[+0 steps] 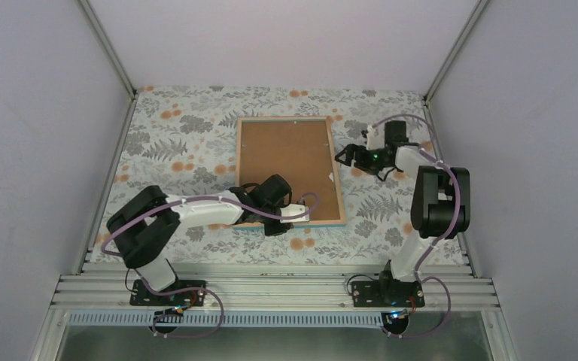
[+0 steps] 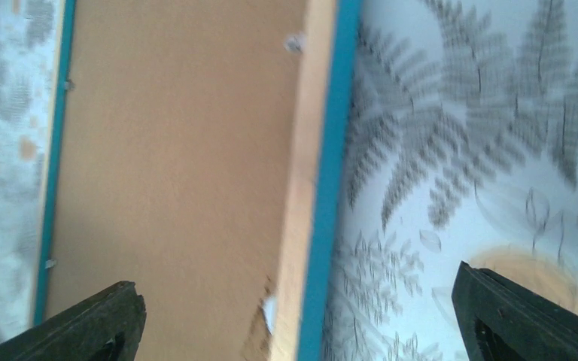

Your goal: Put the photo into the frame

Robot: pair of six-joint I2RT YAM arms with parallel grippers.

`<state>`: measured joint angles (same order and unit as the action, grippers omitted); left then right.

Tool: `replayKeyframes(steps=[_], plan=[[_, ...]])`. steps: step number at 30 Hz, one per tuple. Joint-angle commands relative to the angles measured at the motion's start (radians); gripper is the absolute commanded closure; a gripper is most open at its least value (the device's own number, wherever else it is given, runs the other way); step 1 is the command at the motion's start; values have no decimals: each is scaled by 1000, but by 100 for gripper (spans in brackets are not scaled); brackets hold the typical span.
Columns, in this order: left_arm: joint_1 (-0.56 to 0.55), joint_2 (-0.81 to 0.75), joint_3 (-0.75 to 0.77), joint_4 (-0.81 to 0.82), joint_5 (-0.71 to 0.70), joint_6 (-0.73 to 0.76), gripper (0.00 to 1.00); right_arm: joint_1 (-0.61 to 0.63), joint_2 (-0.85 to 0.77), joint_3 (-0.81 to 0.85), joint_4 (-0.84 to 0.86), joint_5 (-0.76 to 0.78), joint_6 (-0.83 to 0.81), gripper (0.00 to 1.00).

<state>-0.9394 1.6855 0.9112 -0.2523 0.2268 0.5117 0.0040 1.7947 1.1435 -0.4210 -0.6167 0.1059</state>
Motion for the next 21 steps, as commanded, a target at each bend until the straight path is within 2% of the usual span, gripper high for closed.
replayKeyframes(steps=[1,4,10,14,16,21], plan=[[16,-124,46,12,65,-35,98,-78,-20,-108,69,-345,96,0],[29,-167,35,31,114,-33,98,-72,-15,-177,183,-493,191,0],[37,-217,3,50,202,2,98,-46,47,-184,283,-604,323,0],[37,-226,-5,58,232,26,98,-13,115,-147,289,-611,368,3],[37,-237,-10,65,245,43,98,-6,149,-142,320,-611,421,7],[37,-252,-8,57,261,97,98,-6,210,-127,399,-657,540,32]])
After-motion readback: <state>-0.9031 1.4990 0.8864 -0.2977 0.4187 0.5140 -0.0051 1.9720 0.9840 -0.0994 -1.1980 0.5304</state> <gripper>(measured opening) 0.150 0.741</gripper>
